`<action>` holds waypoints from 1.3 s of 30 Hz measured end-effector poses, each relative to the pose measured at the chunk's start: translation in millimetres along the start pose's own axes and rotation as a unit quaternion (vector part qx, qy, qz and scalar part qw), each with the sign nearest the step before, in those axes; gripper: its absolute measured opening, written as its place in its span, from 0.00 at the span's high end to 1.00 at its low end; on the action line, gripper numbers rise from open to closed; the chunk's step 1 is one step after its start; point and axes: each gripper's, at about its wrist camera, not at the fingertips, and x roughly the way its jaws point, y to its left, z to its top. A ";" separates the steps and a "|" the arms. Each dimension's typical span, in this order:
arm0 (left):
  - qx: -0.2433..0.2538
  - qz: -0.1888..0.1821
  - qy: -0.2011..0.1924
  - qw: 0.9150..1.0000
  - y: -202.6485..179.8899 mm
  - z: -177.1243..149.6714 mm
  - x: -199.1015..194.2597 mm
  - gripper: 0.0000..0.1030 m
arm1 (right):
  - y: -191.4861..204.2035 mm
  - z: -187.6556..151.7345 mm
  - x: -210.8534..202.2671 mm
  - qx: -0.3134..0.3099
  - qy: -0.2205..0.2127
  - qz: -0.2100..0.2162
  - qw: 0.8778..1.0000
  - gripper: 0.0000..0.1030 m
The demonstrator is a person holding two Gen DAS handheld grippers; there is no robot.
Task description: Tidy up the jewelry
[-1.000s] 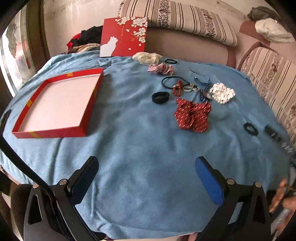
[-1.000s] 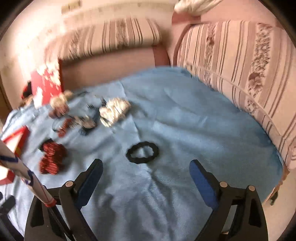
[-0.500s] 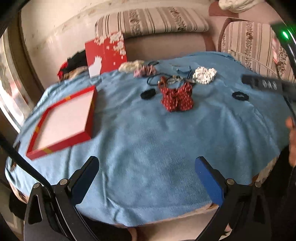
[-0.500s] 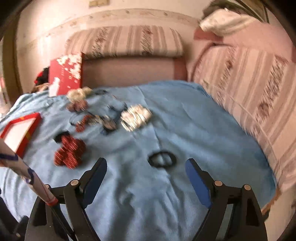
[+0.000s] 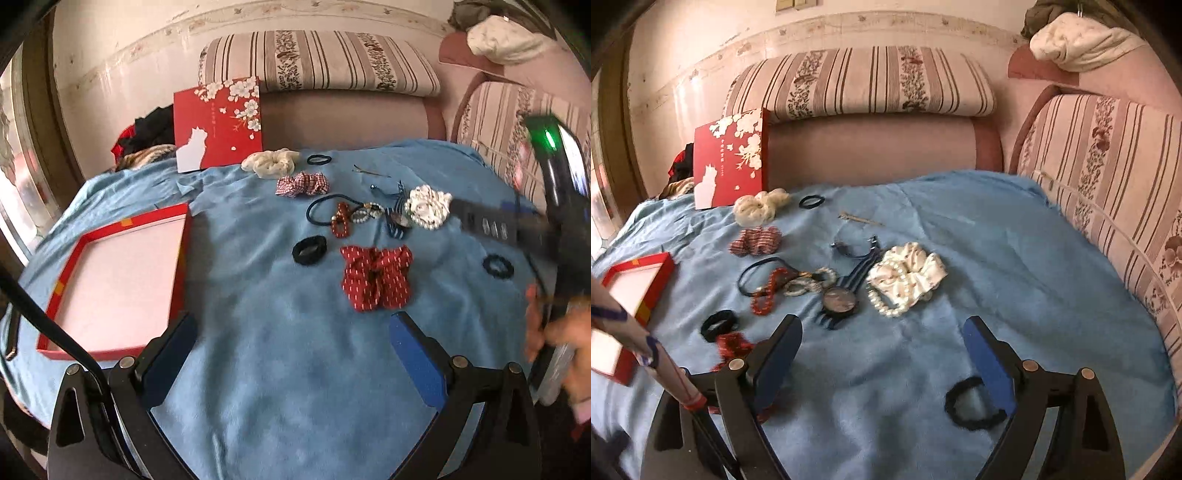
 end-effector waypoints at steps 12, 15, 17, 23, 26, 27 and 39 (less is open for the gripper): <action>-0.028 -0.023 0.037 0.999 9.7 25.8 76.1 0.00 | -18.6 11.1 23.8 0.042 0.034 -0.005 0.999 0.11; -0.039 -0.031 0.059 0.997 14.6 19.2 84.5 0.00 | -17.2 8.1 31.0 0.040 0.050 -0.007 0.998 0.11; -0.040 -0.038 0.070 0.996 16.8 16.4 87.6 0.00 | -14.5 6.0 35.1 0.036 0.058 -0.009 0.998 0.11; -0.042 -0.036 0.071 0.996 22.9 15.7 85.9 0.00 | -4.2 5.4 36.5 0.021 0.056 -0.010 0.998 0.11; -0.045 -0.030 0.074 0.996 28.5 15.2 86.8 0.00 | 2.5 5.5 36.3 0.006 0.052 -0.013 0.999 0.11; -0.046 -0.026 0.074 0.996 30.5 15.1 86.8 0.00 | 4.8 5.1 36.6 0.001 0.052 -0.013 0.999 0.11; -0.057 0.054 0.021 0.997 70.7 28.5 69.5 0.00 | 9.5 0.8 43.7 -0.010 0.063 -0.018 0.998 0.11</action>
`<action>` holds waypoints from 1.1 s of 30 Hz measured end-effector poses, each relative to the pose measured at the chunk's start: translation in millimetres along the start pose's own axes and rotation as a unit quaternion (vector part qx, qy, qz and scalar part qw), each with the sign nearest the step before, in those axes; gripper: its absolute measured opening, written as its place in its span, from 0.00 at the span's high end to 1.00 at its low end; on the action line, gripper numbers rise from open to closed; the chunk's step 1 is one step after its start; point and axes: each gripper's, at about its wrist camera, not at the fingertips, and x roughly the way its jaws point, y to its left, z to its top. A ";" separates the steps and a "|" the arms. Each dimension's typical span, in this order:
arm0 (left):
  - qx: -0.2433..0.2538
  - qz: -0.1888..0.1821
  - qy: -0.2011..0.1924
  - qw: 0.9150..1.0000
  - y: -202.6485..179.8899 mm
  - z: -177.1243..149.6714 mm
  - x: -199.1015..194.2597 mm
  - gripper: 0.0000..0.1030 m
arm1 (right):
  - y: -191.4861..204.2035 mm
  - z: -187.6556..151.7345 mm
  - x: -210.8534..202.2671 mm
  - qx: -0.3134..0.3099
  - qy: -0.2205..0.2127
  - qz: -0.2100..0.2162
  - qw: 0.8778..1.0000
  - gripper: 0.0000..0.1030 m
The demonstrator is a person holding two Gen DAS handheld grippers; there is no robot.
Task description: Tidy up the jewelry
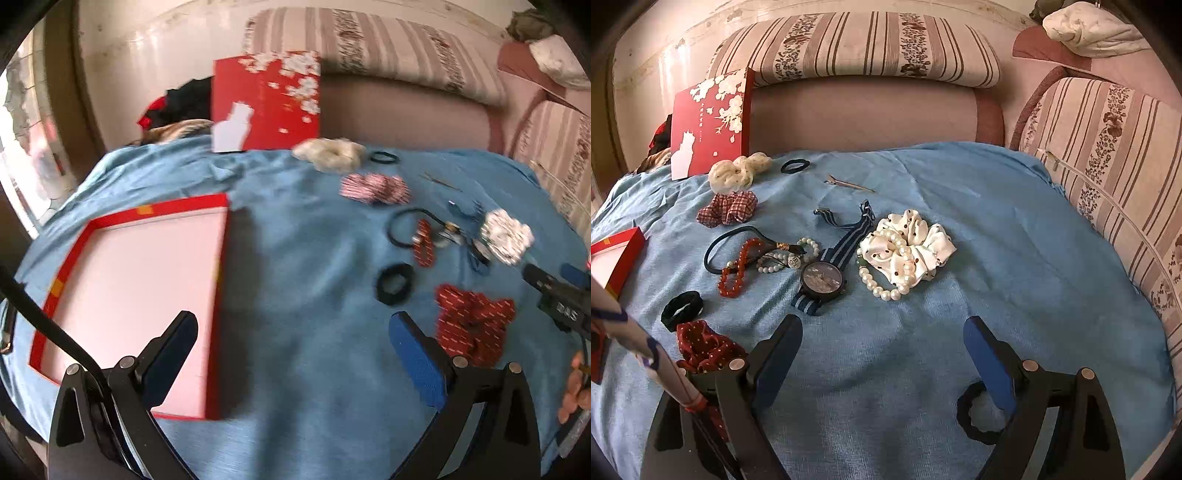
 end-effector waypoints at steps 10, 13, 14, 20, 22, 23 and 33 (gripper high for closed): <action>-0.020 0.024 0.070 0.997 28.2 -9.9 32.9 0.27 | 3.8 -1.0 0.1 -0.007 0.000 -0.002 1.000 0.11; -0.023 0.022 0.105 0.994 32.0 -17.8 44.8 0.59 | 5.5 -1.1 0.2 -0.011 -0.001 -0.004 1.000 0.11; -0.026 0.024 0.111 0.993 33.2 -20.1 46.5 0.64 | 5.4 -1.3 0.5 -0.012 -0.001 -0.004 1.000 0.11; -0.027 0.039 0.117 0.992 37.7 -29.7 40.6 0.80 | 5.3 -2.6 0.4 -0.011 0.002 -0.006 1.000 0.11; -0.021 0.047 0.115 0.992 35.9 -33.2 37.0 0.80 | 4.3 -3.8 -0.9 -0.010 0.003 -0.005 1.000 0.11; -0.021 0.049 0.113 0.992 35.5 -34.4 34.9 0.80 | 3.8 -4.9 -2.4 -0.009 0.003 -0.004 1.000 0.11; -0.035 -0.010 0.013 0.999 15.0 -23.0 -31.0 0.48 | -15.8 -20.7 -22.6 -0.002 -0.008 -0.015 1.000 0.11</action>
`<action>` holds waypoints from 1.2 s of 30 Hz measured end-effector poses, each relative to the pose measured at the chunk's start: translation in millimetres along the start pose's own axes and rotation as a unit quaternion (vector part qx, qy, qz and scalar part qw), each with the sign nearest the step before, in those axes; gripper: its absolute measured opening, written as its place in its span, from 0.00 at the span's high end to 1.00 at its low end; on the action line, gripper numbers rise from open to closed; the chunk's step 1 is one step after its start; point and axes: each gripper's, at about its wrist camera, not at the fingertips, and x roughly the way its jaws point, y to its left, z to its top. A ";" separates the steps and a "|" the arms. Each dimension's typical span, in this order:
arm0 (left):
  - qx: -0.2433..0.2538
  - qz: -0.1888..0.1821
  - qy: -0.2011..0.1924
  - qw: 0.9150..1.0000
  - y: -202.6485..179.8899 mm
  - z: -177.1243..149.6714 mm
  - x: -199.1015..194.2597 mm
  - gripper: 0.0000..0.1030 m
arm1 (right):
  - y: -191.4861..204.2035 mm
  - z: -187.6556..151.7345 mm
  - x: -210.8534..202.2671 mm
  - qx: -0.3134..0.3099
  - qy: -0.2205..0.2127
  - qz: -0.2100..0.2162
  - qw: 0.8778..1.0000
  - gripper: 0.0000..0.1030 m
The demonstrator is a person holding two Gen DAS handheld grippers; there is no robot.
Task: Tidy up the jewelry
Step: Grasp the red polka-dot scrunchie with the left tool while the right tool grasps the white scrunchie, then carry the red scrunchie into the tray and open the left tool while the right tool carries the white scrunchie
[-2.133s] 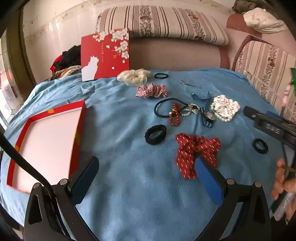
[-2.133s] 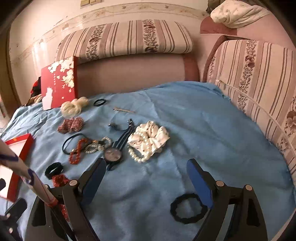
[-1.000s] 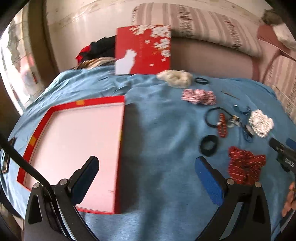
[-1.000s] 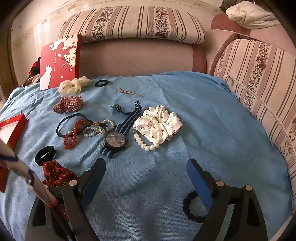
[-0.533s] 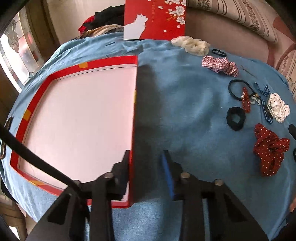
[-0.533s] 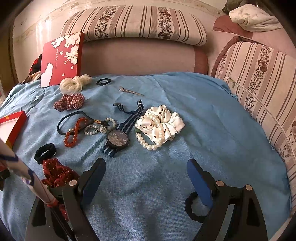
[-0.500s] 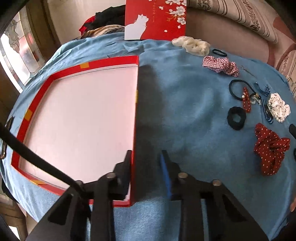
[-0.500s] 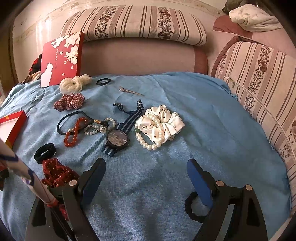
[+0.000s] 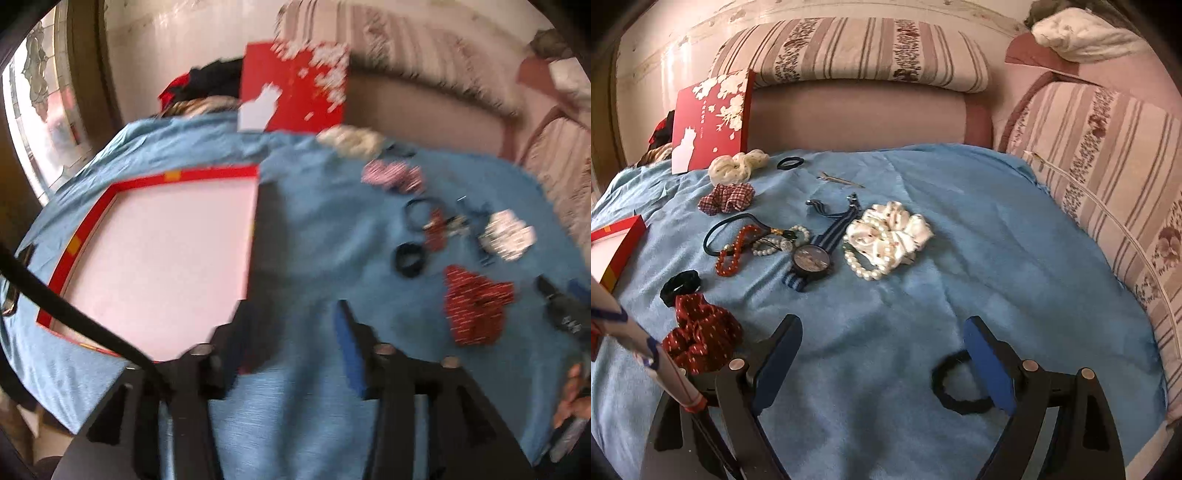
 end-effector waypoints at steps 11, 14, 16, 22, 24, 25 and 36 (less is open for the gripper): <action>0.018 -0.113 0.050 0.992 -64.9 4.7 9.9 0.41 | -58.3 -7.2 -6.6 0.091 0.026 0.057 0.994 0.11; 0.044 -0.123 0.075 0.989 -87.9 5.5 30.0 0.41 | -60.7 -0.5 2.6 0.095 0.030 0.078 0.992 0.11; 0.053 -0.130 0.092 0.986 -97.5 5.0 43.1 0.41 | -61.0 11.3 14.0 0.098 0.031 0.088 0.991 0.11; 0.062 -0.154 0.111 0.980 -118.4 6.3 69.8 0.41 | -57.1 44.7 61.0 0.101 0.049 0.105 0.988 0.14; 0.068 -0.168 0.110 0.977 -124.7 6.9 75.9 0.40 | -54.6 53.4 79.0 0.106 0.055 0.102 0.988 0.19; 0.069 -0.174 0.110 0.976 -126.8 7.5 78.3 0.40 | -54.3 57.0 87.7 0.111 0.058 0.101 0.987 0.21; 0.055 -0.219 0.115 0.967 -117.9 9.1 74.3 0.92 | -73.0 66.8 99.1 0.223 0.068 0.220 0.947 0.90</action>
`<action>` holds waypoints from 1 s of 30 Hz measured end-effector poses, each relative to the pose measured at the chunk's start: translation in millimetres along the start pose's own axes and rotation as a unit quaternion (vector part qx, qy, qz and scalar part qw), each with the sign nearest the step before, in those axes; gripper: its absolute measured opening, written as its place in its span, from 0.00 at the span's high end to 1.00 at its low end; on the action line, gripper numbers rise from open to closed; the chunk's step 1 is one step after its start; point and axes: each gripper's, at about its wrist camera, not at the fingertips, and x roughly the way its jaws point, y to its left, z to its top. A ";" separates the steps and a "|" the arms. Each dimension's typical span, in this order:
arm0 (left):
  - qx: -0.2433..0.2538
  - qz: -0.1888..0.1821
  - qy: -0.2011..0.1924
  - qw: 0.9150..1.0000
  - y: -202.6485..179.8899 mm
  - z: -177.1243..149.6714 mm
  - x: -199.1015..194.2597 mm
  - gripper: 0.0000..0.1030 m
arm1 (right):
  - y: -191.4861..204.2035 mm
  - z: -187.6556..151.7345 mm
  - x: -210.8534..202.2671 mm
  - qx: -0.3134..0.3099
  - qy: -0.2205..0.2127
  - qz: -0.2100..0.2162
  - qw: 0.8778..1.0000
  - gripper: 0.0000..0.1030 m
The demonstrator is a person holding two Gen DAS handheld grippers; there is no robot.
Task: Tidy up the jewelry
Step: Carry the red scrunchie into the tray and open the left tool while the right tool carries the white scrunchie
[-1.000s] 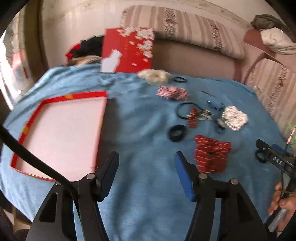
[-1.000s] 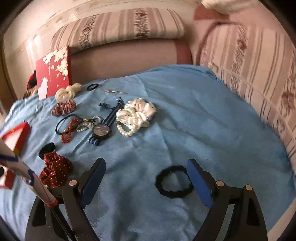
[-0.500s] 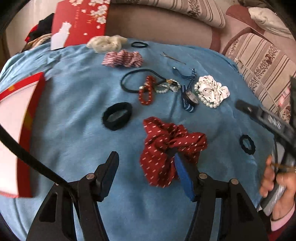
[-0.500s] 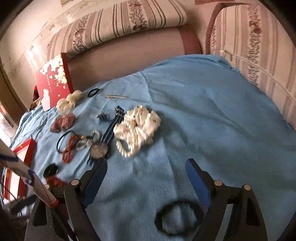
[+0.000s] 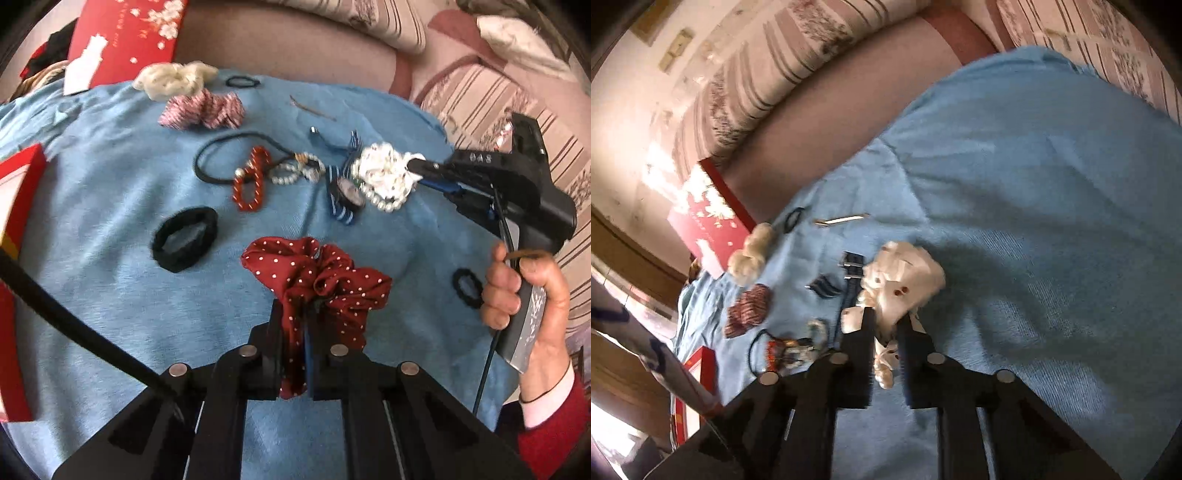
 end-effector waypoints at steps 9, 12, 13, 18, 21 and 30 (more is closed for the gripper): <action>0.001 0.039 -0.093 0.995 14.1 -3.4 -77.5 0.92 | 65.7 -18.7 -64.3 -0.115 -0.079 0.005 0.990 0.92; 0.000 0.059 -0.119 0.991 26.2 -0.6 -98.8 0.92 | 94.8 -35.8 -84.5 -0.155 -0.084 0.015 0.984 0.92; -0.007 0.066 -0.127 0.990 35.0 0.8 -106.7 0.92 | 106.1 -41.4 -87.1 -0.166 -0.083 0.020 0.982 0.92; -0.059 0.084 -0.140 0.985 86.5 9.4 -134.2 0.92 | 174.7 -75.4 -84.2 -0.235 -0.045 0.049 0.970 0.92; -0.080 0.123 -0.153 0.977 122.6 19.0 -151.8 0.92 | 216.8 -91.5 -66.1 -0.268 -0.015 0.062 0.961 0.92; -0.210 0.243 -0.147 0.936 275.2 20.6 -182.6 0.92 | 344.2 -155.2 6.6 -0.332 0.075 0.119 0.933 0.92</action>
